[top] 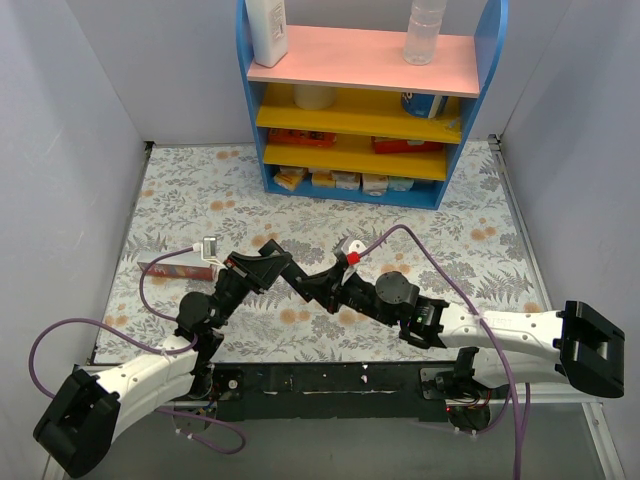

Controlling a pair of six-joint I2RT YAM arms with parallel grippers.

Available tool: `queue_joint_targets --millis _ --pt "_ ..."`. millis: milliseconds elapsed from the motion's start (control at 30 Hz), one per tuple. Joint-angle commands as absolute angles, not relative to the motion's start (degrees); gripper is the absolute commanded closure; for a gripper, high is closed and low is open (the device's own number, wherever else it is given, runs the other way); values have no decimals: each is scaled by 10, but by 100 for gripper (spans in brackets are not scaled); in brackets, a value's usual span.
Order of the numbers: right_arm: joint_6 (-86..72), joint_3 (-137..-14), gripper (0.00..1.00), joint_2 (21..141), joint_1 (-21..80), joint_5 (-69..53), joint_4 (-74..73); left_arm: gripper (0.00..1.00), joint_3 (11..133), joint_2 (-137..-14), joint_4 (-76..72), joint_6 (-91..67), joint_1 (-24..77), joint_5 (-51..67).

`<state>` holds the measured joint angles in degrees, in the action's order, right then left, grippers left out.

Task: Load the batteries into the remote control
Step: Load the battery into the remote control.

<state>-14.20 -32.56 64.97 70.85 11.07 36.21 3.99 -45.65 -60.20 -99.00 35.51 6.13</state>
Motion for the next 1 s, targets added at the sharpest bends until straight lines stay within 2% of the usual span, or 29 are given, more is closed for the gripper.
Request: queue_joint_targets --millis 0,267,333,467,667,967 --pt "-140 -309 99 642 714 120 365 100 35 -445 -620 -990 359 48" --pt "-138 -305 99 643 715 125 352 100 40 -447 -622 -991 359 52" --pt "-137 -306 96 644 715 124 352 100 41 -449 -624 -991 359 55" --pt "-137 -307 84 645 715 126 352 100 43 -453 -624 -994 359 60" --pt "-132 -310 74 646 715 132 352 100 38 -458 -621 -999 359 67" --pt "-127 -315 71 652 715 139 349 100 35 -464 -609 -1003 359 67"
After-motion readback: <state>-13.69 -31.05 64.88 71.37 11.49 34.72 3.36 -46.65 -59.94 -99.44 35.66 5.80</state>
